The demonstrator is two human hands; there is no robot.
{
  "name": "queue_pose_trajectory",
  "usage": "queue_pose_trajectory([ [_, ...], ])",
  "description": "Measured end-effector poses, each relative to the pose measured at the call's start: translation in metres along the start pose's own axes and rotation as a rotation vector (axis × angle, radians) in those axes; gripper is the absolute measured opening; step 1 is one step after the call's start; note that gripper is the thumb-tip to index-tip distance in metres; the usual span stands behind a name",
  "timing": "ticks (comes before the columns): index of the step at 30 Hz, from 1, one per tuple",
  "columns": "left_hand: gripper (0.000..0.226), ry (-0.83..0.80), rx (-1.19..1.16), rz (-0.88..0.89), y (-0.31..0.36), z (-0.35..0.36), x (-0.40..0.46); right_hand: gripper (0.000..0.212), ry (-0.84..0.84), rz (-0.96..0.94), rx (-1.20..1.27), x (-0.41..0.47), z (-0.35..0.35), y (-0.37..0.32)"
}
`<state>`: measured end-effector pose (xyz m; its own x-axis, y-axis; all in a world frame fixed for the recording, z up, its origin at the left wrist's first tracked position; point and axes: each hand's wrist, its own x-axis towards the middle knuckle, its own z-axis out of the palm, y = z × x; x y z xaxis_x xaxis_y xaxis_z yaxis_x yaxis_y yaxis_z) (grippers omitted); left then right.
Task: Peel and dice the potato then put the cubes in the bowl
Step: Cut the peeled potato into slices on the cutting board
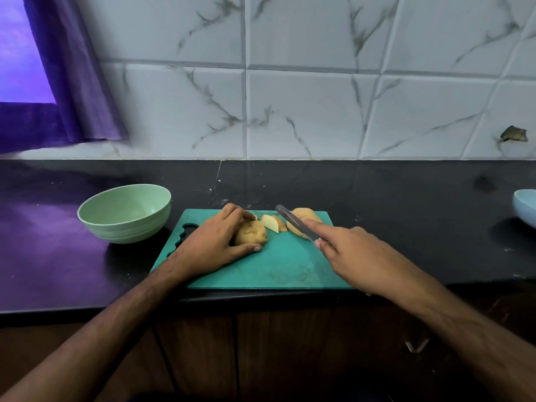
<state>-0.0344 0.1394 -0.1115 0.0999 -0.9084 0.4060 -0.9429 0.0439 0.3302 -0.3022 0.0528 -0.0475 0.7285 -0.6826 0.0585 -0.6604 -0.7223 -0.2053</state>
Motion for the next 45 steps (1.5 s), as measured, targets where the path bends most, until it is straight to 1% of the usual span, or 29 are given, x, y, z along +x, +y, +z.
queue_pose_trajectory([
  [5, 0.063, 0.018, -0.056, -0.034, -0.001, 0.0, -0.003, 0.049, -0.04, -0.045, 0.035, 0.01, 0.003, -0.008],
  [11, 0.067, 0.045, -0.096, -0.029, -0.004, 0.002, -0.002, 0.045, -0.022, -0.122, 0.008, 0.025, 0.0, -0.031],
  [15, 0.065, 0.059, -0.116, -0.031, -0.006, 0.004, -0.001, 0.042, -0.029, -0.13, -0.055, 0.031, 0.0, -0.04],
  [20, 0.064, 0.07, -0.146, -0.035, -0.007, 0.005, -0.001, 0.046, -0.001, -0.128, -0.164, 0.032, 0.005, -0.046],
  [24, 0.061, 0.087, -0.149, -0.056, -0.009, 0.006, 0.0, 0.047, -0.002, -0.125, -0.162, 0.029, 0.005, -0.049],
  [28, 0.064, 0.086, -0.145, -0.061, -0.011, 0.006, 0.001, 0.047, -0.006, -0.136, -0.153, 0.032, 0.004, -0.045],
  [34, 0.071, 0.087, -0.125, -0.04, -0.016, 0.006, 0.004, 0.047, -0.063, -0.162, -0.219, 0.04, -0.004, -0.055],
  [37, 0.066, 0.098, -0.137, -0.02, -0.017, 0.008, 0.005, 0.05, -0.087, -0.151, -0.222, 0.058, 0.001, -0.063],
  [40, 0.058, 0.097, -0.133, -0.004, -0.017, 0.009, 0.005, 0.053, -0.139, -0.148, -0.144, 0.073, 0.005, -0.069],
  [45, 0.054, 0.093, -0.136, -0.013, -0.014, 0.006, 0.006, 0.056, -0.134, -0.122, -0.159, 0.071, 0.008, -0.068],
])
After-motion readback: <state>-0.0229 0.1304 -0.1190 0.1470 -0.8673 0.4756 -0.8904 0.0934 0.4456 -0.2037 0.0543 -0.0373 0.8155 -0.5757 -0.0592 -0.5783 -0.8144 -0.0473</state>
